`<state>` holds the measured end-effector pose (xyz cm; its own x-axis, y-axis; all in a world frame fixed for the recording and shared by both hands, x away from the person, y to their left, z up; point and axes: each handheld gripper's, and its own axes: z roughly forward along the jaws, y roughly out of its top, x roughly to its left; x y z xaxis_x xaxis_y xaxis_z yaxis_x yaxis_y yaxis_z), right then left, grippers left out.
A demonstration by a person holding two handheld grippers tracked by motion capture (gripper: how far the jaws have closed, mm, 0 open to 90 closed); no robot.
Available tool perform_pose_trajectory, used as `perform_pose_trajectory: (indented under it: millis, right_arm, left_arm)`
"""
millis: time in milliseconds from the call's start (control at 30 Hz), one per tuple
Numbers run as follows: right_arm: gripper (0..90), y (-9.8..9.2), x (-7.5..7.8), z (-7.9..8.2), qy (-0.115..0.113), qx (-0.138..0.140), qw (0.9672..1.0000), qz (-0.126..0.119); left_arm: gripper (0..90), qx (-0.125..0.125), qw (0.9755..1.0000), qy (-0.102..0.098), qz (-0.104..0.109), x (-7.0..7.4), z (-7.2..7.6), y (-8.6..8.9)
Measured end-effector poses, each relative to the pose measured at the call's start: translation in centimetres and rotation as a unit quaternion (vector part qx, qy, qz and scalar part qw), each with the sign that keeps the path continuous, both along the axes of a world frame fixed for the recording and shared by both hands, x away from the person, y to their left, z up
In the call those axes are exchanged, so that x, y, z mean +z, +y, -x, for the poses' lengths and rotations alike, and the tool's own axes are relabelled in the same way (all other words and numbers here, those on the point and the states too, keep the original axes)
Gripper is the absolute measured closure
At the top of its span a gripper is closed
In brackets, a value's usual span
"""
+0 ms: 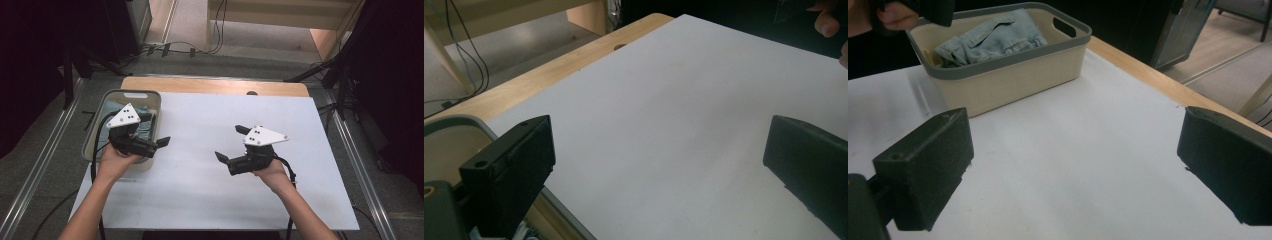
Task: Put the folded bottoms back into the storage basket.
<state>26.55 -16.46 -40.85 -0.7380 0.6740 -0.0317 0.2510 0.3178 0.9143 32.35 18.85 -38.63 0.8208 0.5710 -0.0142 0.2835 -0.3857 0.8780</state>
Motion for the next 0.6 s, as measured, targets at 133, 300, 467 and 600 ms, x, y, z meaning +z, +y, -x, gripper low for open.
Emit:
perform_pose_trajectory:
  millis: [133,300,467,600]
  right_arm:
    - [0.5,-1.3,-0.2,0.6,0.000,-0.004,1.0000,-0.006]
    - [0.5,-3.0,-0.3,1.5,-0.010,-0.005,0.9998,-0.015]
    - [0.5,-4.1,-0.5,2.6,-0.019,-0.004,0.9998,-0.007]
    - [0.5,-4.6,-0.9,3.3,-0.023,-0.002,0.9997,-0.004]
  left_arm:
    - [1.0,-0.003,1.0000,0.002,0.000,-0.8,0.7,-0.2]
    - [1.0,-0.006,0.9999,-0.003,0.011,-1.5,1.6,-0.3]
    - [1.0,-0.010,0.9999,-0.007,-0.003,-2.3,2.4,-0.7]
    - [1.0,-0.010,0.9999,-0.010,0.005,-2.4,3.0,-0.7]
